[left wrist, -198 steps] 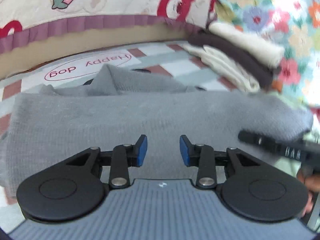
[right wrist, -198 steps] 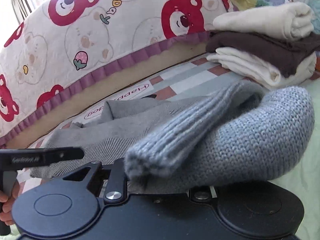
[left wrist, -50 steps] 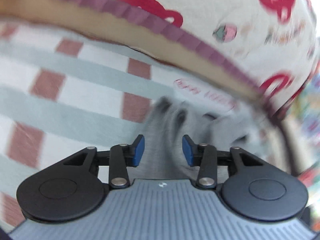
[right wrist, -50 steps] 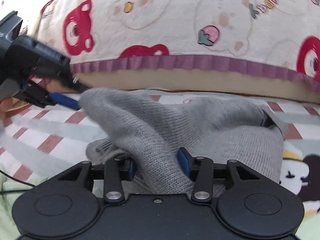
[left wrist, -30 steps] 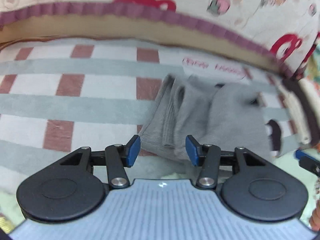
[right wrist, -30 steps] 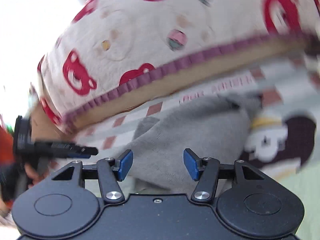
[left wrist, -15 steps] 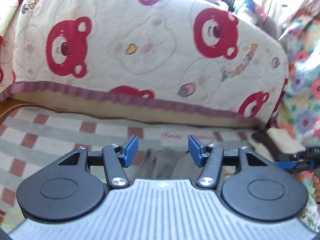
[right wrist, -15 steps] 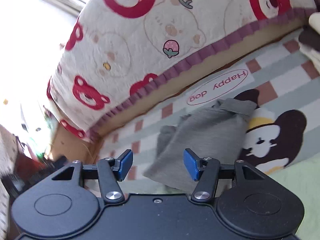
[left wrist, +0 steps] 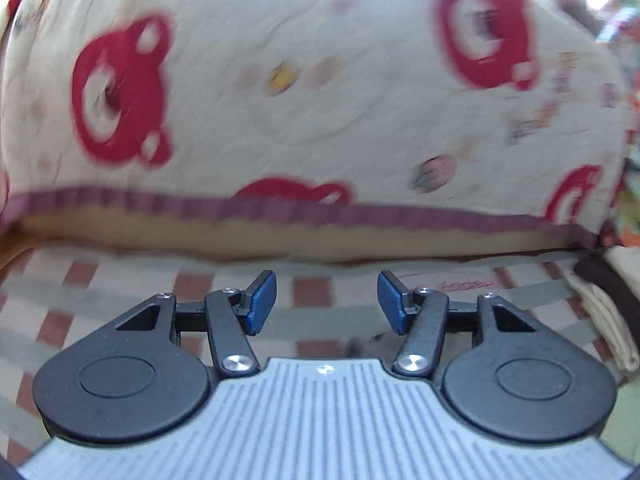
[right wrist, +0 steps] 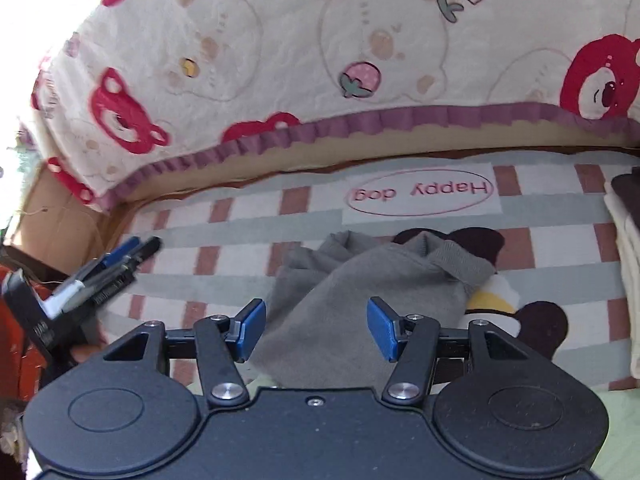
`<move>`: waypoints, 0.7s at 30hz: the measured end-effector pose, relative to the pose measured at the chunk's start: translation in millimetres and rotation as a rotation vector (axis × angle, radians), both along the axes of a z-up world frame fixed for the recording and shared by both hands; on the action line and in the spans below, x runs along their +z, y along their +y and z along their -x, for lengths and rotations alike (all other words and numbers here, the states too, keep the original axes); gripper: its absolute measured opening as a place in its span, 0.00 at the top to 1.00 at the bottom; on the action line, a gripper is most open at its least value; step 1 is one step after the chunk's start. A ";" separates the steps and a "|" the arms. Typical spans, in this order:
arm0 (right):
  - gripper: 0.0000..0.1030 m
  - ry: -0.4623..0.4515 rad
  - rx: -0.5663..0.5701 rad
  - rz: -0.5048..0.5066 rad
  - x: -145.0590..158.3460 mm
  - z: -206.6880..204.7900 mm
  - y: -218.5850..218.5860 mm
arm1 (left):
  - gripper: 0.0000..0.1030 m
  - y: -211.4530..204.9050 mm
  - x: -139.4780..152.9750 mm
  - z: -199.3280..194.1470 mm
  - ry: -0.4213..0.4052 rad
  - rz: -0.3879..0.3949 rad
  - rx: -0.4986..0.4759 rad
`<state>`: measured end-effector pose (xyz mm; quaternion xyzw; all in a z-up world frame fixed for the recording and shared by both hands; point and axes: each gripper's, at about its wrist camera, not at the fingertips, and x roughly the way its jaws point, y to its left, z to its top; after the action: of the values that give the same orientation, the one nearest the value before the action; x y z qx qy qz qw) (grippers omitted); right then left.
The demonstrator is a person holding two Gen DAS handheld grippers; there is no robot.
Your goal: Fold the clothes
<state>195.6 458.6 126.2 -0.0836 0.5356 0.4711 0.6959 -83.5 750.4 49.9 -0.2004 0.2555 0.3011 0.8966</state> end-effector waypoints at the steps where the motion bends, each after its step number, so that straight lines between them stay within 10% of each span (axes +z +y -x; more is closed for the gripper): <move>1: 0.40 -0.002 -0.005 0.033 -4.1 -2.0 6.5 | 0.49 14.8 -4.9 3.5 -0.026 0.057 0.000; 4: 0.40 -0.014 -0.004 0.122 -14.0 -1.7 17.4 | 0.49 37.0 -11.8 8.6 -0.103 0.141 -0.017; 12: 0.40 -0.027 -0.029 0.122 -12.1 5.3 -21.6 | 0.48 19.3 65.0 7.0 0.160 -0.342 -0.141; 21: 0.40 -0.076 0.047 0.055 23.6 15.8 -30.1 | 0.47 49.1 151.0 77.5 0.209 -0.480 -0.247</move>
<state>179.8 428.4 149.8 -0.1331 0.5195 0.4689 0.7018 -161.0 799.5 200.9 0.0823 0.2905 0.2605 0.9170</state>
